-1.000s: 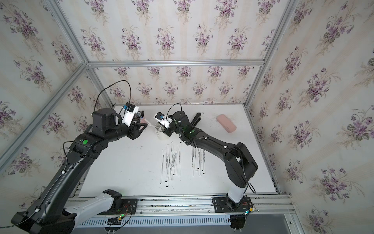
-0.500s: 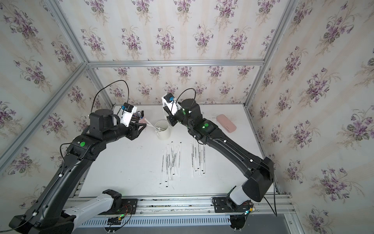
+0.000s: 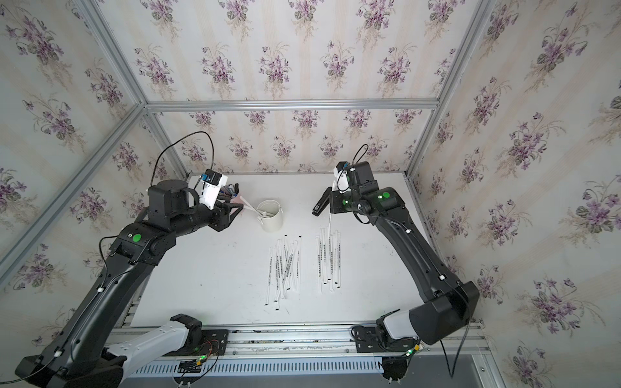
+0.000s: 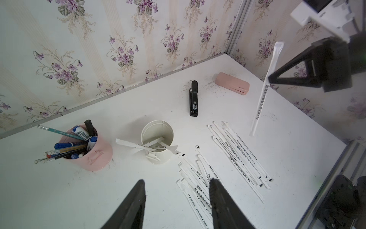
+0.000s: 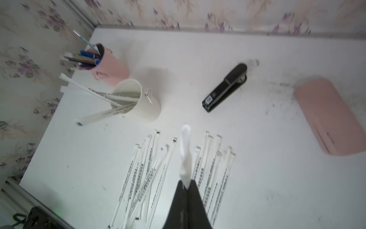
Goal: Take the straws out of the storage container
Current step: Place the straw at the center of the board.
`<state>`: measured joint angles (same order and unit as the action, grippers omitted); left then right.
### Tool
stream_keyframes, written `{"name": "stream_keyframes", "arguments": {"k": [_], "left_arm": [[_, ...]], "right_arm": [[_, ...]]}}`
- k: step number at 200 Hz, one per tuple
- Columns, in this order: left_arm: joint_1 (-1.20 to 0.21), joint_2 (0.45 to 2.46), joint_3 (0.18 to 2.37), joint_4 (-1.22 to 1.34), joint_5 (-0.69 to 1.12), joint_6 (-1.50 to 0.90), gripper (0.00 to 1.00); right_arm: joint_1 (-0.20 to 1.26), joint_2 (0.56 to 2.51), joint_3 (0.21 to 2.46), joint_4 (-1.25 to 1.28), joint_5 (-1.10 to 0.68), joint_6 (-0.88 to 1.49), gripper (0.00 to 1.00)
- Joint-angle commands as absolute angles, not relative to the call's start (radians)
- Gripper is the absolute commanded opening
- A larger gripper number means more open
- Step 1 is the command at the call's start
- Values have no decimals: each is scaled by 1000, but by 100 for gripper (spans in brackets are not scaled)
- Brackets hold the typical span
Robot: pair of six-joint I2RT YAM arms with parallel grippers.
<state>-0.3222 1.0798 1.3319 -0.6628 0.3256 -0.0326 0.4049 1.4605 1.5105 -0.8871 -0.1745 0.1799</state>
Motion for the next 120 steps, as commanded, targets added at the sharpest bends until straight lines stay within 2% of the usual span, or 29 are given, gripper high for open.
{"name": "stream_keyframes", "arguments": {"k": [1,120], "left_arm": [[-321,1096,1347,-668,382,-41,52],[-322,1116,1351,-672,442,-62,52]], "right_arm": [[390,1525,1505,-1129,-239,197,0],[350,1793,1416,-1070,-320,196,0]]}}
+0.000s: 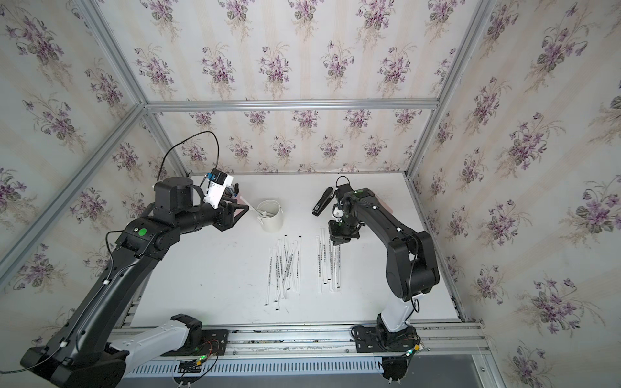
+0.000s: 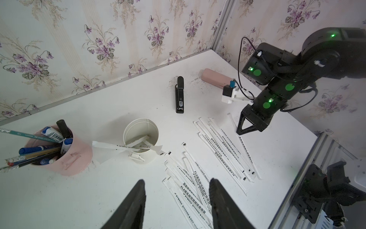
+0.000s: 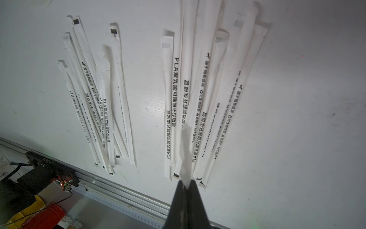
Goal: Take the straws out of the storage container
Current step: Place the straw at the center of the board.
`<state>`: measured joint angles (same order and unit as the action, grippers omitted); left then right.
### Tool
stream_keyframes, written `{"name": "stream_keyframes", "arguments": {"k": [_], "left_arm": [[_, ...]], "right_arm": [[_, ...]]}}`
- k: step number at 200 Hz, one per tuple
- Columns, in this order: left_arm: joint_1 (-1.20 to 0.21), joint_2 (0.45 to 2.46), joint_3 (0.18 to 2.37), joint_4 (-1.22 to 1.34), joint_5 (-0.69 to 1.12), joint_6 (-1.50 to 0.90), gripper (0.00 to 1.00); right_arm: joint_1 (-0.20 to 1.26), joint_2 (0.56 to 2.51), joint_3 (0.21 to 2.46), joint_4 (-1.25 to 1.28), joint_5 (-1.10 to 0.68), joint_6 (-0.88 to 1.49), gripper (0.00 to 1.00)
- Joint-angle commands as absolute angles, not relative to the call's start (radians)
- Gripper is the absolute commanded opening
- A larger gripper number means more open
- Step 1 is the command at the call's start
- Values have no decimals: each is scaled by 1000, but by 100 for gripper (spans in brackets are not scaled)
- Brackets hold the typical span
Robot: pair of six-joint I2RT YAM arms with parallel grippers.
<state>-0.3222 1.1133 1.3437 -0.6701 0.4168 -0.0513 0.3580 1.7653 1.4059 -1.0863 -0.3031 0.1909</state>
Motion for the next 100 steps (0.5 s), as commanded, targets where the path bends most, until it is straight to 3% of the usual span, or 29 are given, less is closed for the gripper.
{"name": "stream_keyframes", "arguments": {"k": [1,58,75,100], "left_arm": [[-322,1116,1350,-671,442,-62,52],[-322,1115,1348,-668,454,-66,53],[-322,1115,1347,-667,451,-67,53],[-322,1118,1345,-669,440,-60,53]], "right_arm": [[349,1795,1416,-1071,-320,196,0],[334,1878,1431,-1037,-312,183,0],[334,1890,1441,-1024,-317,185,7],[334,1894,1444,-1021,-306,186,9]]}}
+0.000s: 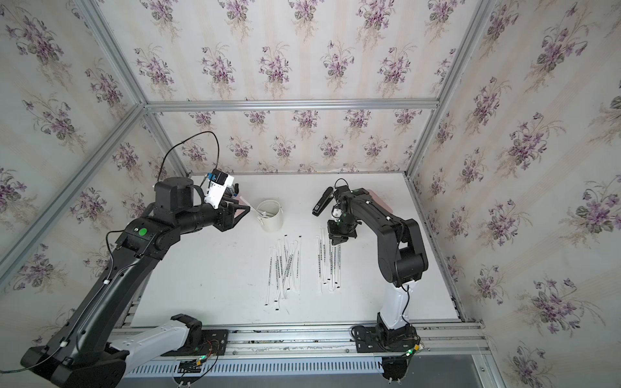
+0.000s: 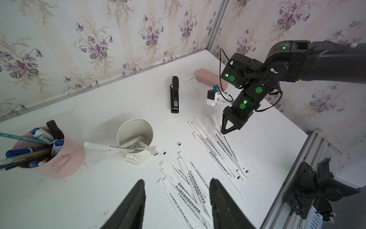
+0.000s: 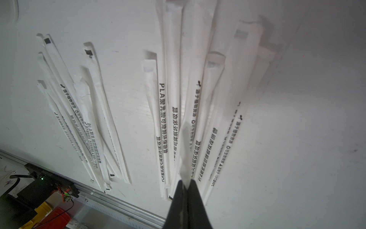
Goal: Take the straws out of the storage container
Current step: Place the straw at the center of the board.
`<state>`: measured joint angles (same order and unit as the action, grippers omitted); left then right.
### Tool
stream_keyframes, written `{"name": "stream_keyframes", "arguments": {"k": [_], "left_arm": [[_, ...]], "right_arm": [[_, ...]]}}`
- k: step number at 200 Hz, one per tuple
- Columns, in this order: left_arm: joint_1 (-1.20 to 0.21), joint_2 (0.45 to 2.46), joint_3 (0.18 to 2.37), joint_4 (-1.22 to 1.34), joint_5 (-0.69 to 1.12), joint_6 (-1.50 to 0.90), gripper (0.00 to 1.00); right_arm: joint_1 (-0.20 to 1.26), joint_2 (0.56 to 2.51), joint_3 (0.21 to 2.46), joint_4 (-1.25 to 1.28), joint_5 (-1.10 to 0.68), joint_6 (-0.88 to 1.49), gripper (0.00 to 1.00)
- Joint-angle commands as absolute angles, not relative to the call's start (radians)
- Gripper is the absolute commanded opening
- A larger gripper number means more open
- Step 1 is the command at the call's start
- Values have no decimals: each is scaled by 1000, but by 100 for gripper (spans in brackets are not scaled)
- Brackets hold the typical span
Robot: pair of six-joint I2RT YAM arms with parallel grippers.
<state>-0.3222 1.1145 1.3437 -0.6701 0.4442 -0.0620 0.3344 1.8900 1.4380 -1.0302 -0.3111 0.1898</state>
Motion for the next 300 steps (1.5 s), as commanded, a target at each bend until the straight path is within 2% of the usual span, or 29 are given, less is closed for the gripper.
{"name": "stream_keyframes", "arguments": {"k": [1,82,122,144,178,222,248,300], "left_arm": [[-322,1119,1345,-669,440,-60,53],[-322,1173,1310,-649,316,-1,54],[-336,1179,1199,-522,299,83,54],[-358,1185,1100,-407,219,63,54],[-347,1269,1003,-316,16,-100,52],[-338,1406,1042,-265,126,-229,48],[-345,1459,1031,-204,151,-158,45],[-359,1461,965,-101,189,-7,49]], "right_arm": [[334,1893,1444,-1020,-305,186,9],[334,1803,1397,-929,-298,202,24],[336,1669,1333,-742,-326,228,21],[339,1582,1239,-573,-392,250,17],[341,1519,1112,-375,-477,289,14],[367,1556,1063,-316,-513,285,13],[371,1556,1029,-285,-530,293,13],[373,1545,1009,-273,-535,293,12]]}}
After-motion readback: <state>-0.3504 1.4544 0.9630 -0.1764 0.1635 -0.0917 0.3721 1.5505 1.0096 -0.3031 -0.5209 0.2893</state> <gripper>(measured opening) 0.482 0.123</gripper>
